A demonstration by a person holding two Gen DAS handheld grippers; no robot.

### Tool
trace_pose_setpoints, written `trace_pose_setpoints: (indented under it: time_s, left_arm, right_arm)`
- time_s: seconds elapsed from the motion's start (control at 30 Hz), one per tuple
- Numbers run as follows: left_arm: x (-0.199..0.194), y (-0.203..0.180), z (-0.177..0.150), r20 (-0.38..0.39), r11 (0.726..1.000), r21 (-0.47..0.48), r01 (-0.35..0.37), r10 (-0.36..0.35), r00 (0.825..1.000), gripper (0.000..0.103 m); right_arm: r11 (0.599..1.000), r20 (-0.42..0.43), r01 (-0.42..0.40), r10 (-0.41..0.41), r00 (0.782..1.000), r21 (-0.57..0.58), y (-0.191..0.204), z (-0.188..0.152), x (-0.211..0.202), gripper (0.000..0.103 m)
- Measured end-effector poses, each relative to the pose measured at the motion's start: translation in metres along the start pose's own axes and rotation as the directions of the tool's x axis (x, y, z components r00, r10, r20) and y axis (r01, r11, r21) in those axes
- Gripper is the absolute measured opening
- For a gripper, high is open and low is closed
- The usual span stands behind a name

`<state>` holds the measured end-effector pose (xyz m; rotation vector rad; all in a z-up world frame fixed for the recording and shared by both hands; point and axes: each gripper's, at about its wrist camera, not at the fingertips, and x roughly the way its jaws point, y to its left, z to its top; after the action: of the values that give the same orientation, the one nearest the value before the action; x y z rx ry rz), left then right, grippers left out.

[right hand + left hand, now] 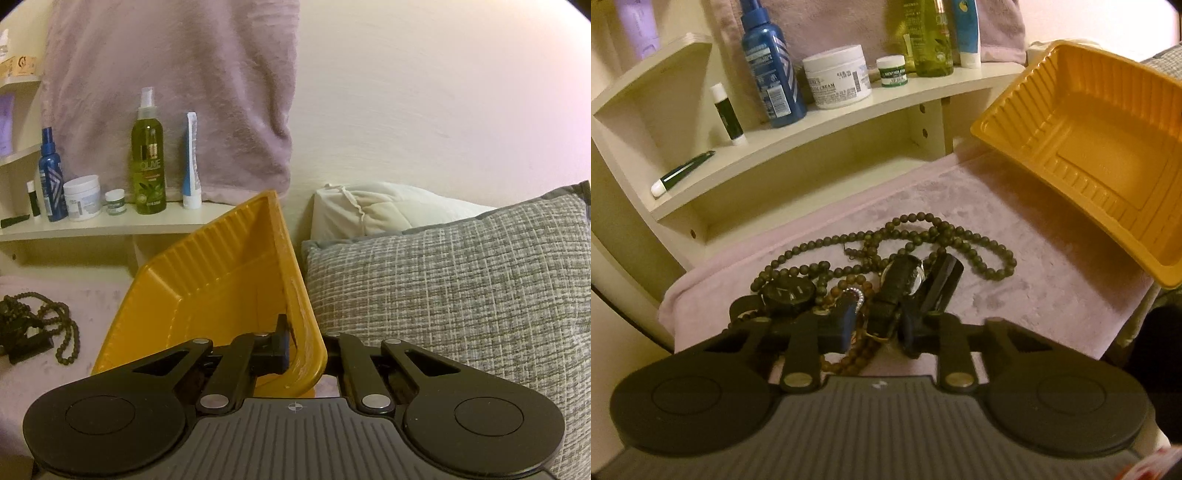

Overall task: Organize jewelry
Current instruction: 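Grasp the black watch from the beaded pile with the left gripper while the right holds the tray, then carry the black watch over the orange tray and open the left gripper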

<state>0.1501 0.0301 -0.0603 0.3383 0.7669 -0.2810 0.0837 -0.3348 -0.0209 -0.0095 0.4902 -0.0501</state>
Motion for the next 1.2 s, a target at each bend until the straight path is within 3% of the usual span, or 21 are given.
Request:
trace_pose_setpoints:
  time_s: [0.2,0.87,1.2]
  left_arm:
    - [-0.004,0.000,0.005,-0.001,1.000,-0.018,-0.004,0.004,1.000,0.014]
    - [-0.031,0.005,0.038,0.059,0.999,-0.038,-0.025,0.027,0.998,0.013]
    - [-0.046,-0.008,0.057,0.093,0.999,-0.034,0.007,-0.003,0.996,0.013]
  right_arm:
    - [1.000,0.000,-0.012,0.012,1.000,-0.014,-0.001,0.000,0.002,0.006]
    - [0.999,0.009,-0.022,0.022,1.000,-0.025,0.000,-0.001,0.000,0.006]
    - [1.000,0.010,-0.026,0.026,1.000,-0.018,0.001,0.000,-0.002,0.006]
